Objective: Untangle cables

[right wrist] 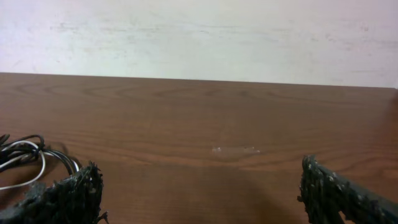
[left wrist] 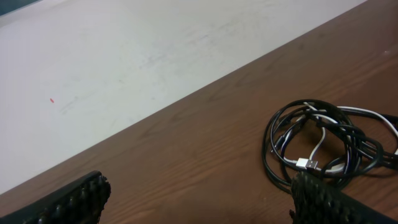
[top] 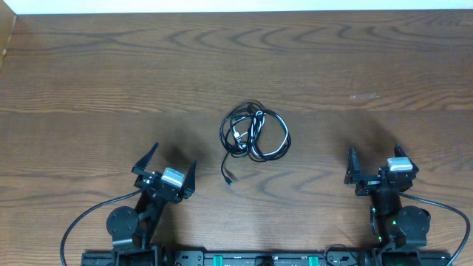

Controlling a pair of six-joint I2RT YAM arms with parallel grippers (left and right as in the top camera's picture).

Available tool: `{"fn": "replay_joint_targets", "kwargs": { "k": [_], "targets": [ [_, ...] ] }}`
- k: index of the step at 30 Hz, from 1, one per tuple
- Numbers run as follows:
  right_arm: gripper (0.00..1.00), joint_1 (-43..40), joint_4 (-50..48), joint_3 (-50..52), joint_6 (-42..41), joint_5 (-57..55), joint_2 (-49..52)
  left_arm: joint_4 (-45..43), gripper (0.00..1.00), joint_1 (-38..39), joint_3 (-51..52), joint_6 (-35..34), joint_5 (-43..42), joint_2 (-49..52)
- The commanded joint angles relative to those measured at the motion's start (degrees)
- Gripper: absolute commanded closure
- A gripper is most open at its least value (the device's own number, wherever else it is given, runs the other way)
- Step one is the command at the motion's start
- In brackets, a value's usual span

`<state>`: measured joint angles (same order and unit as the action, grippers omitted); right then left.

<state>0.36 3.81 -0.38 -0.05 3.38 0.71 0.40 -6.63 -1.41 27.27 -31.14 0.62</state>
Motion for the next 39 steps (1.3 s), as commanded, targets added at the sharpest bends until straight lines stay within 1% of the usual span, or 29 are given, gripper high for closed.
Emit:
{"fn": "replay_joint_targets", "kwargs": {
  "k": [1,21,24,25,28,33,36,39],
  "targets": [
    [0.01,-0.33,0.26,0.07,-1.01,0.37,-0.39,2.08,0.06,0.24,1.18,0.11,0.48,-0.28],
    [0.01,-0.33,0.26,0.07,-1.01,0.39,-0.39,1.92,0.06,0.24,1.18,-0.48,0.09,-0.28],
    [0.01,-0.33,0.26,0.07,-1.01,0.37,-0.39,1.51,0.06,0.22,1.03,-9.07,0.74,-0.28],
    [0.01,-0.33,0.26,0.07,-1.01,0.37,-0.39,1.53,0.06,0.24,0.72,-15.39,0.76,-0.28],
    [0.01,-0.33,0.26,0.07,-1.01,0.37,-0.39,2.16,0.06,0.22,-0.33,-22.88,0.72,-0.28],
    [0.01,-0.33,0.26,0.07,-1.01,0.37,-0.39,4.63,0.06,0.24,-3.45,-28.28,0.0,0.81],
    [0.01,-0.33,0.26,0.07,-1.01,0.37,-0.39,9.4,0.06,0.24,-7.72,-31.08,-0.22,3.32],
    [0.01,-0.33,0.28,0.07,-1.01,0.37,-0.39,15.21,0.06,0.24,-13.51,-30.99,-0.37,7.91]
  ]
}}
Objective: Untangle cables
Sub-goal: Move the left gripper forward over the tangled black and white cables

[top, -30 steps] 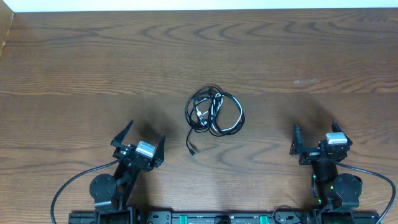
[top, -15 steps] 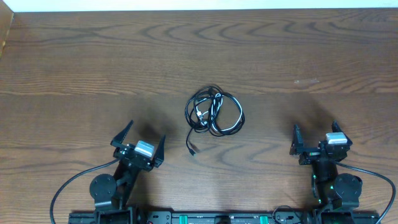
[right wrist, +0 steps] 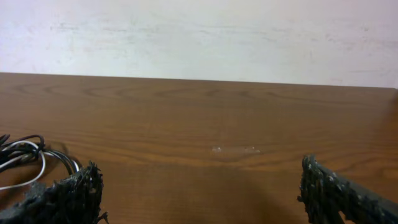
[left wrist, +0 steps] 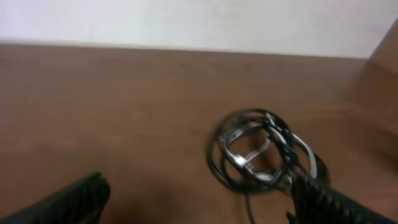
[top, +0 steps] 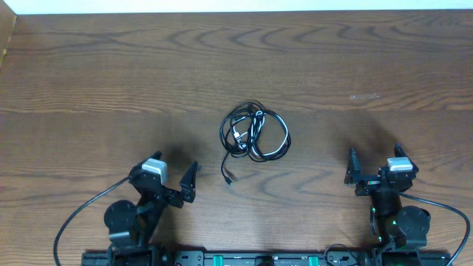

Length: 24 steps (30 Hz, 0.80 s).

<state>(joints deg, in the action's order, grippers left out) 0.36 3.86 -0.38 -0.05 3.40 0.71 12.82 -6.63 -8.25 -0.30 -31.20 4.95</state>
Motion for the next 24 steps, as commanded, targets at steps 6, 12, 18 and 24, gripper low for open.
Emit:
{"fn": "replay_joint_targets", "kwargs": {
  "k": [6,12,18,24],
  "targets": [
    [0.01,-0.33,0.22,0.07,-1.01,0.35,-0.39,11.61,0.06,0.24,-19.26,-3.41,-0.33,16.0],
    [0.01,-0.33,0.24,0.07,-1.01,0.35,-0.39,18.71,0.06,0.24,-29.44,-2.01,-0.31,28.41],
    [0.01,-0.33,0.22,0.07,-1.01,0.35,-0.39,26.77,0.02,0.61,-37.59,-0.09,-0.28,38.82],
    [0.01,-0.33,0.22,0.07,-1.01,0.37,-0.39,33.48,0.02,4.9,-44.57,2.14,3.13,47.15]
  ]
}}
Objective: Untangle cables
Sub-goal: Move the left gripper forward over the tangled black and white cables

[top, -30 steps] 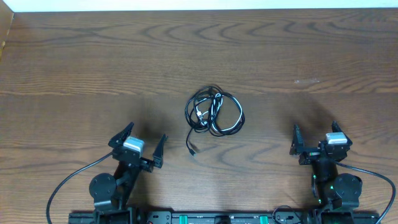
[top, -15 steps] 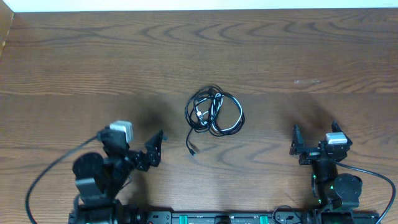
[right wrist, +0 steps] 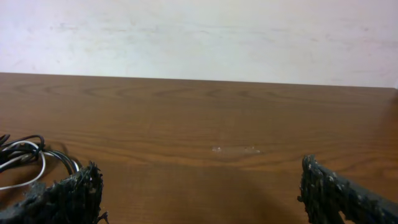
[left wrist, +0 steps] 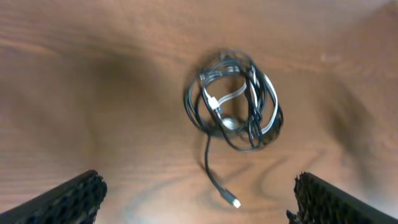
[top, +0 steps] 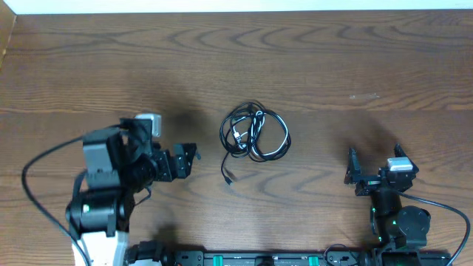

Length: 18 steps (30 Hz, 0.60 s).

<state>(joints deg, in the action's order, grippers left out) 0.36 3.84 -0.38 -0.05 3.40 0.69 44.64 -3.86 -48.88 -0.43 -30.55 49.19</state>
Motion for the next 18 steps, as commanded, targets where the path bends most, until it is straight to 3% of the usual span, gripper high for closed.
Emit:
{"fn": "replay_joint_targets", "kwargs": {
  "k": [1,13,18],
  "targets": [
    [0.01,-0.33,0.24,0.07,-1.01,0.37,-0.37,2.67,0.02,3.21,-5.11,2.91,3.15,4.22],
    [0.01,-0.33,0.24,0.07,-1.01,0.35,-0.37,10.21,0.03,18.51,-18.14,3.1,8.85,24.46],
    [0.01,-0.33,0.24,0.07,-1.01,0.35,-0.37,8.24,0.02,23.61,-21.2,-3.02,13.73,31.19]
  ]
}}
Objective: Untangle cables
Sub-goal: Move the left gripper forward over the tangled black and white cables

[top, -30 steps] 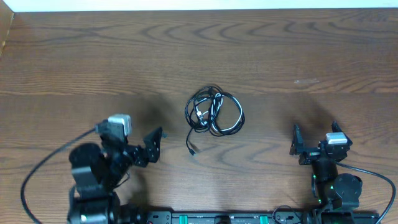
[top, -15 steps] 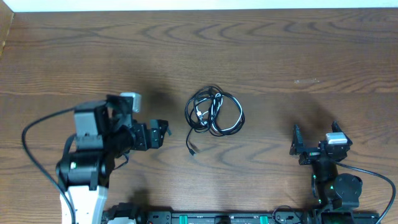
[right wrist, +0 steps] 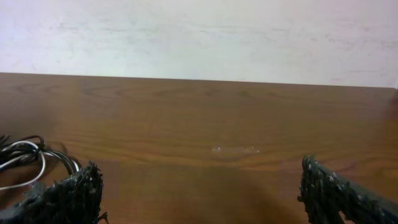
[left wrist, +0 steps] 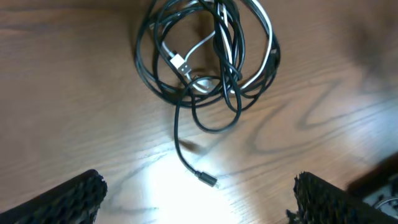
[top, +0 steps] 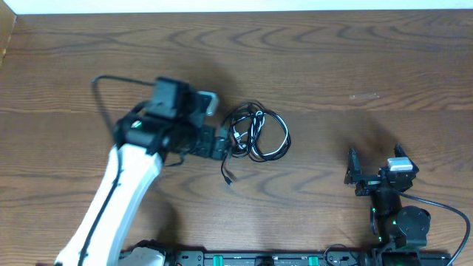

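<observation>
A tangle of black and white cables (top: 255, 134) lies at mid-table; in the left wrist view the cable tangle (left wrist: 205, 56) fills the upper half. One black loose end with a plug (top: 230, 180) trails toward the front, and the plug (left wrist: 207, 179) sits between the finger pads. My left gripper (top: 216, 142) hovers open just left of the tangle, looking down on it, holding nothing. My right gripper (top: 374, 164) rests open at the front right, far from the cables. Only the tangle's edge (right wrist: 25, 155) shows at the left of the right wrist view.
A small pale scuff (top: 364, 95) marks the wooden table (top: 89, 66) at the back right, and the scuff (right wrist: 235, 149) is ahead of the right gripper. A white wall (right wrist: 199, 31) lies beyond the far edge. The arm bases line the front edge.
My left arm has reached further forward and right, so its open gripper is now right beside the tangle and lower over it. The cables and the right arm have not moved.
Both grippers rested open at the front edge, cables untouched at mid-table. The left gripper then turned toward the tangle, later stood raised left of it looking down, and now hovers right next to it. The right arm stayed still throughout.
</observation>
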Controlling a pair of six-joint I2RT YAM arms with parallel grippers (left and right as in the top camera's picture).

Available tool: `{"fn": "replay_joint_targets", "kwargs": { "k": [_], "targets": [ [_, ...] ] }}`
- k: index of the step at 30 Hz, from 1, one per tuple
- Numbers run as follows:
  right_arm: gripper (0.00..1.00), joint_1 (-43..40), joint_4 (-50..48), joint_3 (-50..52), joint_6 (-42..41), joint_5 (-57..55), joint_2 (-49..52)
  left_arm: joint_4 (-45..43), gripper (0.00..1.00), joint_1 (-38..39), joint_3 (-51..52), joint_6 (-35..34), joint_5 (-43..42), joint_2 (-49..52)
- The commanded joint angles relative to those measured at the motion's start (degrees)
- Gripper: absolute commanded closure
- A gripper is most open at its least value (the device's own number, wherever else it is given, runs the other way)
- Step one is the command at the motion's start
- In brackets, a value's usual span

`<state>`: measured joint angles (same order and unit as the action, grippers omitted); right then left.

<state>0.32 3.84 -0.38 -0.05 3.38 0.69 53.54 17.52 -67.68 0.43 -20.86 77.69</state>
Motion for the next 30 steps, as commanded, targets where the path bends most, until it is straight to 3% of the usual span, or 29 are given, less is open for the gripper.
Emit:
{"fn": "replay_joint_targets", "kwargs": {
  "k": [1,8,21,25,30],
  "targets": [
    [0.01,-0.28,0.24,0.07,-1.01,0.39,-0.37,-1.84,0.02,3.04,-2.54,-4.7,4.0,3.67],
    [0.01,-0.28,0.24,0.07,-1.01,0.37,-0.37,-7.63,0.02,6.99,-2.51,-5.44,4.04,6.73],
    [0.01,-0.28,0.24,0.07,-1.01,0.37,-0.37,-10.38,0.03,7.06,-2.38,-5.99,3.82,7.3],
    [0.01,-0.28,0.24,0.07,-1.01,0.37,-0.37,-10.56,0.02,7.06,-2.16,-14.6,7.02,8.11],
    [0.01,-0.28,0.24,0.07,-1.01,0.37,-0.37,-10.99,0.03,8.04,-2.08,-19.91,8.37,10.97]
  ]
}}
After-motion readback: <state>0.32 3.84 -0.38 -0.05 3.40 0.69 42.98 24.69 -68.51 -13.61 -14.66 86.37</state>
